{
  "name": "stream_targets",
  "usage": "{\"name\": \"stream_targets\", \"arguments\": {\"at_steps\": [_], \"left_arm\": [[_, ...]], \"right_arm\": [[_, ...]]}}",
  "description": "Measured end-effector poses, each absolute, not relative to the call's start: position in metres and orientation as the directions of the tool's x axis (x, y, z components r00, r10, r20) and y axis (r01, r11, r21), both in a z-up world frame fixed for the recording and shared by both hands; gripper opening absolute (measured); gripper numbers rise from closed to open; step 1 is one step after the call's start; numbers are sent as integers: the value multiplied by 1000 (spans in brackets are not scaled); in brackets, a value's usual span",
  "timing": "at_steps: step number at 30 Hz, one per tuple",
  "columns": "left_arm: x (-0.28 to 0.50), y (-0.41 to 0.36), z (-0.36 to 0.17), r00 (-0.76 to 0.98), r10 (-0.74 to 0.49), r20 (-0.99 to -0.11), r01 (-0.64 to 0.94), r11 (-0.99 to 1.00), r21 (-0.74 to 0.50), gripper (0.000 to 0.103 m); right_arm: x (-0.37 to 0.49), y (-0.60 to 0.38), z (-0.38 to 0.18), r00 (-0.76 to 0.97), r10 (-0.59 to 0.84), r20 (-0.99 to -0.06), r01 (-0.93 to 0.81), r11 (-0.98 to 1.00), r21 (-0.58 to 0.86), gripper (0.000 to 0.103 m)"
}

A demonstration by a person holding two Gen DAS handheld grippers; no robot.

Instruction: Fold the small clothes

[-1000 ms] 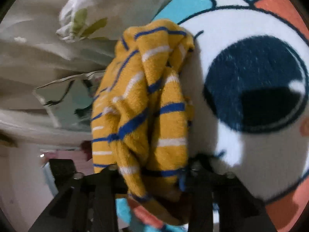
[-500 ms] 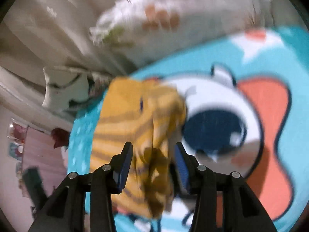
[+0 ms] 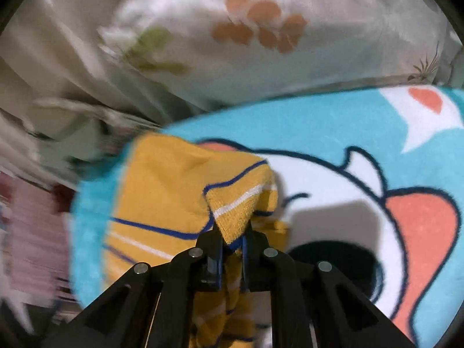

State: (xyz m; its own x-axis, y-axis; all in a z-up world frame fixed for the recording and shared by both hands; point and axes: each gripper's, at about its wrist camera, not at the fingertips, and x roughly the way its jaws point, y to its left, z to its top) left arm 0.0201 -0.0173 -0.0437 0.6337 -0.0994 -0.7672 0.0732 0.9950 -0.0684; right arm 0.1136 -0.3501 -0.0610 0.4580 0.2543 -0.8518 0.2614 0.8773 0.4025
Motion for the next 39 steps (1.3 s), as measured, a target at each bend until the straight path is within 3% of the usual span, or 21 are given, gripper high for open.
{"name": "stream_targets", "arguments": {"at_steps": [3,7,11,14,16,22,24,26,29,39], "left_arm": [[19,-12,-34,679,-79,-730,60,997,-53,88],[22,-3,-19,728,-79,-681,50,997,-61,93],[34,-1,-17,689,-163,-706,111,987,-119,93],[41,-1,-22,676,-154,-721,111,988,-107,93],[47,1,-26,648,-163,-743,117,986,-114,93],[55,13,-34,612,-173,-771,128,985,-119,93],[57,17,-35,607,-173,-775,132,984,-117,93],[59,20,-37,603,-172,-779,140,984,-109,93],[63,24,-44,585,-179,-791,157,982,-106,93],[71,21,-73,522,-198,-830,225,970,-91,93]], "right_arm": [[111,-350,-77,419,250,-873,289,875,389,19],[96,-358,-54,477,227,-849,330,849,412,23],[71,-355,-8,542,94,-835,352,877,327,39],[52,-339,19,589,1,-808,356,897,261,53],[44,-323,23,602,-10,-799,342,907,246,54],[52,-278,-28,479,2,-878,290,943,161,54],[55,-281,-51,417,-17,-909,327,936,133,67],[51,-296,-57,422,29,-906,394,894,212,72],[41,-310,-50,435,58,-899,464,841,279,72],[-7,-282,-9,452,-103,-886,510,844,162,73]]}}
